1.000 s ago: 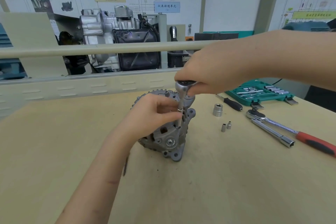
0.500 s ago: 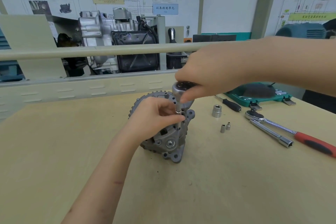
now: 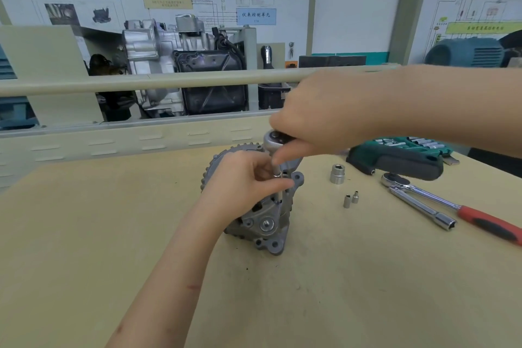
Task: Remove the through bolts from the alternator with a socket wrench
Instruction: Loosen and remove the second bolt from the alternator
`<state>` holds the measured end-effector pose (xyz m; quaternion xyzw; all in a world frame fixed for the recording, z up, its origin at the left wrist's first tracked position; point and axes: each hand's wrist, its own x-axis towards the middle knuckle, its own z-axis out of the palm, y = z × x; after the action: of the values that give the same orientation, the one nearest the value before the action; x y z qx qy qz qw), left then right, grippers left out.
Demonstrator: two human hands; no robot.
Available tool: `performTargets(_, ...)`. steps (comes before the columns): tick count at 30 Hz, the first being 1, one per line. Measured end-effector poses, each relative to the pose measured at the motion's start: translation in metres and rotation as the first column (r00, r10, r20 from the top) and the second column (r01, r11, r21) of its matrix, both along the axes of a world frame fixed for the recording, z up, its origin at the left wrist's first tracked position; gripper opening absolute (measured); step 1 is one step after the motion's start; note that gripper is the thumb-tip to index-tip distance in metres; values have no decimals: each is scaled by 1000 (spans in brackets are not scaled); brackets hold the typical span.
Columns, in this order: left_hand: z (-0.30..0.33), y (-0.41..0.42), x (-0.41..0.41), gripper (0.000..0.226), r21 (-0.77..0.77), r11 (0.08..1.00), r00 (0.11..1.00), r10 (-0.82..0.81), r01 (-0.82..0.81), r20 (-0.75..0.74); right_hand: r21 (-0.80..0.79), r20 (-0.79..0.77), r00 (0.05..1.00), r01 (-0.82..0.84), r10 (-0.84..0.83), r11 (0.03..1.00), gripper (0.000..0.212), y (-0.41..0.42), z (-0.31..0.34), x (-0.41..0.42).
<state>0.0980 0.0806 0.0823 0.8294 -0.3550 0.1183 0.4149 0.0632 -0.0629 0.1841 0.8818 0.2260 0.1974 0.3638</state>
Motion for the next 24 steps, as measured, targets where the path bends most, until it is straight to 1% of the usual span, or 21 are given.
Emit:
performTargets(1,1,1,0,23,13,1000,1000,-8,8,-21,2,1,1000,30,-30,1000,30,-1,-1,2)
performTargets(3,3,2,0,17,30,998,994,-51,54,-92,38,-68,998,20,-17,999,31,1,-2,3)
performTargets(4,4,3,-1,16,27,996,988,-81,85,-128,67,-96,995,7,-1,998,30,1,-2,4)
performTargets(6,5,4,-2,18,30,993,981,-106,112,-165,83,-97,994,-34,42,996,28,0,-3,6)
performTargets(8,5,6,-2,13,47,995,985,-80,89,-155,76,-87,995,-51,57,996,27,1,-5,6)
performTargets(10,4,5,-1,9,53,997,990,-47,54,-130,38,-79,997,-23,26,999,26,3,-5,8)
performTargets(12,3,2,-1,18,61,998,997,-4,9,-79,13,-18,1000,-18,18,1000,25,2,-1,6)
performTargets(14,3,-1,-2,24,49,999,999,10,-8,-43,-7,0,1000,-23,23,1000,28,0,2,3)
performTargets(16,4,-1,-1,24,49,999,998,-4,7,-59,27,-13,999,-29,29,999,30,-2,0,3)
performTargets(19,6,4,1,10,45,996,983,-69,78,-168,65,-21,999,-24,25,998,28,-2,-2,3)
performTargets(21,6,8,1,8,17,991,965,-128,135,-231,85,-66,997,-41,47,996,25,-1,-3,3)
performTargets(23,5,8,1,3,-2,991,962,-130,134,-240,101,-121,992,-32,44,994,25,0,-4,7)
performTargets(24,4,8,1,7,11,994,974,-108,112,-198,110,-146,989,-16,32,994,24,0,-3,8)
